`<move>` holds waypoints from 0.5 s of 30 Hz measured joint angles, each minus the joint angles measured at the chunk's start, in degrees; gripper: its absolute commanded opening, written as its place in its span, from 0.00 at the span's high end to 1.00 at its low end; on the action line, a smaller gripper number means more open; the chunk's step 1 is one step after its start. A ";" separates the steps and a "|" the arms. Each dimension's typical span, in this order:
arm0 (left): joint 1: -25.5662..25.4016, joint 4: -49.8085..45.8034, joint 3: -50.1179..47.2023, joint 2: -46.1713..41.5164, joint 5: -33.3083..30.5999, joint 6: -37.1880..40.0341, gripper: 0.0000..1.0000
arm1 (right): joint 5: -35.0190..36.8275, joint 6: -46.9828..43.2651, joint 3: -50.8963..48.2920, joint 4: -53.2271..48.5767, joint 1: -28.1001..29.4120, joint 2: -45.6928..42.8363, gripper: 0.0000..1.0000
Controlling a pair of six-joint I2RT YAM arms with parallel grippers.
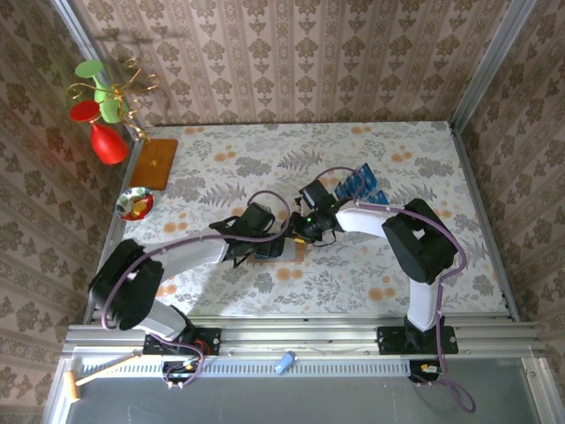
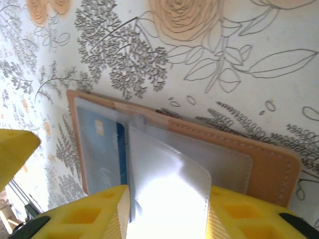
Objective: Put the credit cards into the card holder
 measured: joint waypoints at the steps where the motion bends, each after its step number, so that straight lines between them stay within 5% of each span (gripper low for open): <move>1: 0.15 -0.59 0.00 -1.38 -0.04 0.00 0.00 | -0.02 0.04 0.00 -0.02 0.04 -0.26 0.58; 15: 10.75 -3.48 -3.26 -16.94 0.61 -0.33 0.00 | 0.74 1.33 7.78 -3.91 6.54 -0.68 0.44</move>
